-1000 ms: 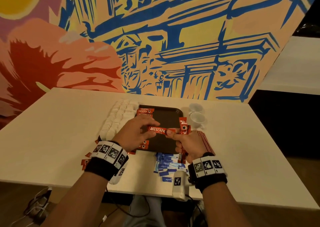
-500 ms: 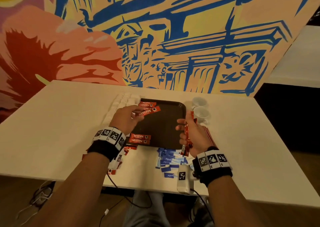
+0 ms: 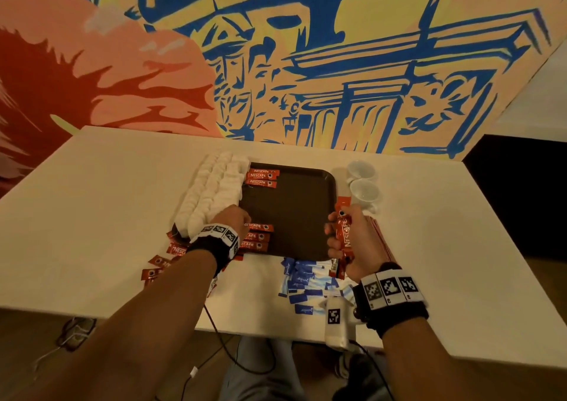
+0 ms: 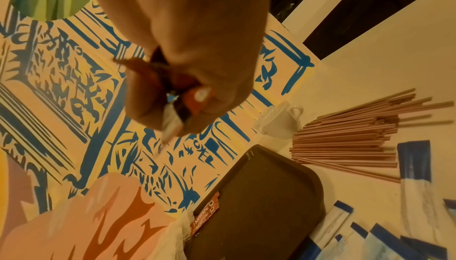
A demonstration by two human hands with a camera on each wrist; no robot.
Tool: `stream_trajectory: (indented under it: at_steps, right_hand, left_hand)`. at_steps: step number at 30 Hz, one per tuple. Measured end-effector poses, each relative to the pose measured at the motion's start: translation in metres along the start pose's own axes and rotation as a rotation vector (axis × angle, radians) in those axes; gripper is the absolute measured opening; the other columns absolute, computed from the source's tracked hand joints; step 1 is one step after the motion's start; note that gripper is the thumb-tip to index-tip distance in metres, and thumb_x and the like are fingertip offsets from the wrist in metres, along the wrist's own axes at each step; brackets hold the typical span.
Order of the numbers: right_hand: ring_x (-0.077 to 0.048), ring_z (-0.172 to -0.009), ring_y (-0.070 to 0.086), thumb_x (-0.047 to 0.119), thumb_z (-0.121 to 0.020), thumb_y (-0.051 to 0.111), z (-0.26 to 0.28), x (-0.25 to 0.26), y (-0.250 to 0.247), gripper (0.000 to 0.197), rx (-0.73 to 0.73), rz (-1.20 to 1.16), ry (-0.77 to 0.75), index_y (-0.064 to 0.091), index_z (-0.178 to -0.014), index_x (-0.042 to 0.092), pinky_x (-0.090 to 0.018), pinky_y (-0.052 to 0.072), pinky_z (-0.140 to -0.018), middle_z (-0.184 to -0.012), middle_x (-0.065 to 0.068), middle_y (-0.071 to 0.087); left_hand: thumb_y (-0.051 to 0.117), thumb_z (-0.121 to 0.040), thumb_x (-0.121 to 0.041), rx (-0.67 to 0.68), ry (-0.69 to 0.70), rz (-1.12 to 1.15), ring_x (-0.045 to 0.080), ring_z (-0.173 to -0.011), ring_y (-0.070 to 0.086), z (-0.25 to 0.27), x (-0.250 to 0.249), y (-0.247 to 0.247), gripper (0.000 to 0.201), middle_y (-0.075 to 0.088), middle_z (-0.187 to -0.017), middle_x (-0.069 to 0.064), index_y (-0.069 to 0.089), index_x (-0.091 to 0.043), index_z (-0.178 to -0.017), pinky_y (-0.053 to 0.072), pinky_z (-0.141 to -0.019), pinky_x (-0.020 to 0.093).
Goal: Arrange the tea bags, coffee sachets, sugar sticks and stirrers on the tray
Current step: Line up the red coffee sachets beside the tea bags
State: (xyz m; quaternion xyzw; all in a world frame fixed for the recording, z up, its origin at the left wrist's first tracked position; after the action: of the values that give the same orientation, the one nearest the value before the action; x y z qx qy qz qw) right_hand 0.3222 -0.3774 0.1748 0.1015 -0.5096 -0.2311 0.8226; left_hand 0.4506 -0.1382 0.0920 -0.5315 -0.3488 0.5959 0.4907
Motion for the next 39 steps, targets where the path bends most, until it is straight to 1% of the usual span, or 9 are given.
stream_trajectory:
  at_steps: [4, 10, 16, 20, 25, 31, 34, 36, 39]
  right_hand:
    - [-0.011, -0.043, 0.048, 0.025, -0.104, 0.048, -0.003, -0.003, -0.003, 0.023, 0.055, 0.002, 0.016, 0.059, -0.09, 0.011, -0.022, 0.036, -0.035, -0.064, -0.002, 0.059]
    - [-0.009, -0.054, 0.049, 0.037, -0.097, 0.065, 0.002, -0.004, -0.002, 0.029, -0.034, 0.199, -0.139, 0.069, -0.106, 0.009, -0.022, 0.036, -0.043, -0.073, -0.001, 0.061]
    - [-0.008, -0.054, 0.049, 0.042, -0.093, 0.068, 0.019, 0.002, 0.01, 0.038, 0.007, 0.219, -0.203, 0.07, -0.109, 0.008, -0.022, 0.035, -0.043, -0.075, -0.003, 0.062]
    - [-0.01, -0.054, 0.049, 0.046, -0.09, 0.07, 0.032, 0.004, 0.018, 0.04, 0.057, 0.263, -0.225, 0.069, -0.103, 0.008, -0.023, 0.036, -0.044, -0.074, -0.004, 0.063]
    - [-0.011, -0.056, 0.049, 0.048, -0.083, 0.077, 0.045, 0.003, 0.022, 0.043, 0.114, 0.28, -0.211, 0.072, -0.099, 0.008, -0.024, 0.036, -0.046, -0.08, -0.01, 0.063]
    - [-0.009, -0.054, 0.043, 0.027, -0.083, 0.081, 0.058, 0.002, 0.006, 0.027, 0.116, 0.223, -0.207, 0.068, -0.098, 0.009, -0.02, 0.033, -0.044, -0.083, -0.006, 0.066]
    - [-0.008, -0.049, 0.038, 0.028, -0.085, 0.08, 0.062, 0.004, 0.008, 0.026, 0.096, 0.289, -0.212, 0.07, -0.095, 0.006, -0.019, 0.03, -0.041, -0.079, -0.007, 0.062]
    - [-0.008, -0.048, 0.036, 0.031, -0.084, 0.08, 0.063, 0.007, 0.009, 0.033, 0.086, 0.347, -0.217, 0.071, -0.097, 0.003, -0.02, 0.03, -0.041, -0.082, -0.012, 0.058]
    - [-0.01, -0.049, 0.037, 0.038, -0.08, 0.083, 0.063, 0.009, 0.01, 0.029, 0.103, 0.374, -0.242, 0.076, -0.09, 0.012, -0.022, 0.03, -0.042, -0.09, -0.015, 0.058]
  left_hand:
    - [0.063, -0.092, -0.013, 0.049, -0.013, -0.048, 0.021, -0.116, 0.06, -0.002, 0.004, 0.007, 0.028, 0.061, -0.13, 0.0, 0.072, -0.026, -0.115, 0.047, -0.098, 0.031]
    - [0.063, -0.093, -0.018, -0.019, 0.021, 0.026, 0.021, -0.117, 0.061, 0.007, -0.01, -0.016, 0.026, 0.064, -0.13, 0.0, 0.072, -0.025, -0.117, 0.047, -0.103, 0.033]
    - [0.06, -0.096, -0.042, 0.117, 0.346, 0.504, 0.006, -0.095, 0.062, 0.059, -0.071, -0.082, 0.028, 0.07, -0.11, -0.009, 0.071, -0.028, -0.117, 0.047, -0.087, 0.027]
    - [0.065, -0.091, -0.045, 0.29, 0.417, 0.914, 0.018, -0.065, 0.051, 0.094, -0.092, -0.102, 0.028, 0.061, -0.073, -0.003, 0.074, -0.03, -0.112, 0.04, -0.056, 0.023]
    - [0.07, -0.091, -0.021, 0.154, 0.455, 0.897, 0.009, -0.068, 0.057, 0.113, -0.095, -0.112, 0.009, 0.07, -0.078, -0.007, 0.075, -0.02, -0.098, 0.044, -0.059, 0.023]
    - [0.067, -0.093, -0.014, 0.038, 0.363, 0.947, 0.006, -0.061, 0.055, 0.126, -0.081, -0.12, 0.006, 0.064, -0.067, -0.007, 0.072, -0.011, -0.096, 0.043, -0.053, 0.018]
    - [0.068, -0.092, -0.009, 0.015, 0.447, 0.883, 0.007, -0.071, 0.06, 0.136, -0.084, -0.124, 0.013, 0.067, -0.083, -0.001, 0.07, -0.011, -0.105, 0.048, -0.061, 0.017]
    - [0.071, -0.09, -0.014, 0.016, 0.532, 0.803, 0.003, -0.084, 0.064, 0.141, -0.087, -0.128, 0.025, 0.07, -0.097, -0.001, 0.069, -0.018, -0.115, 0.049, -0.074, 0.013]
    - [0.071, -0.091, -0.023, 0.004, 0.583, 0.687, 0.0, -0.08, 0.062, 0.146, -0.087, -0.134, 0.018, 0.069, -0.092, -0.005, 0.073, -0.024, -0.109, 0.048, -0.072, 0.012]
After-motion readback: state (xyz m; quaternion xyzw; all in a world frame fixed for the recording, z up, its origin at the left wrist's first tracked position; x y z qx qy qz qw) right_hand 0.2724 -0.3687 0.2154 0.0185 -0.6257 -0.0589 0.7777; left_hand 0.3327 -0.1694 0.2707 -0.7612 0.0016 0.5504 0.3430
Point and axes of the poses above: each hand's wrist, its own z-axis away from the middle knuckle, its own y-axis out of the palm, x = y × z, the point moved 3 cm from there along -z, towards the middle knuckle
